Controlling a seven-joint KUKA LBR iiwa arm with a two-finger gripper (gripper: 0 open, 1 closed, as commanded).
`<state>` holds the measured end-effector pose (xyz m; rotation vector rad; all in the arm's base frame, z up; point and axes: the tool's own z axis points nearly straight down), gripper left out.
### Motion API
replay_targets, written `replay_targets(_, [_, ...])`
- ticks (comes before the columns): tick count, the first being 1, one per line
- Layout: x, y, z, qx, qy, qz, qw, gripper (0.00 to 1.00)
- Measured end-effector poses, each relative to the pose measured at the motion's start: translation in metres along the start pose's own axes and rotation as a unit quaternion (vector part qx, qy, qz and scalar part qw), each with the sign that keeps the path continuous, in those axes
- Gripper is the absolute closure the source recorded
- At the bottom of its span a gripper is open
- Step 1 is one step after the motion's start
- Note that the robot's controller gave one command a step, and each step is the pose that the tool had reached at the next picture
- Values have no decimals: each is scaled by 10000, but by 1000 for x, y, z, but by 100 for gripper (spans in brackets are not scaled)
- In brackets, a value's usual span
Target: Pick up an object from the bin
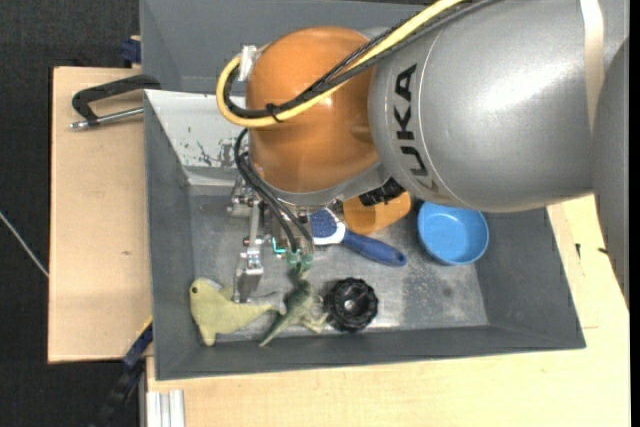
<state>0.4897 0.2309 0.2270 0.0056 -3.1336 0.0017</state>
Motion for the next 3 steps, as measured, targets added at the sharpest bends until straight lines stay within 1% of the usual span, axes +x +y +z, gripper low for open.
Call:
replay_targets(1, [-8,-6,155,-5,-32,-760,9971,0])
replay_targets(2, [-10,-6,152,-14,-55,-752,9972,100])
replay_targets(3, [-33,-6,11,-17,-113,-1819,9833,100])
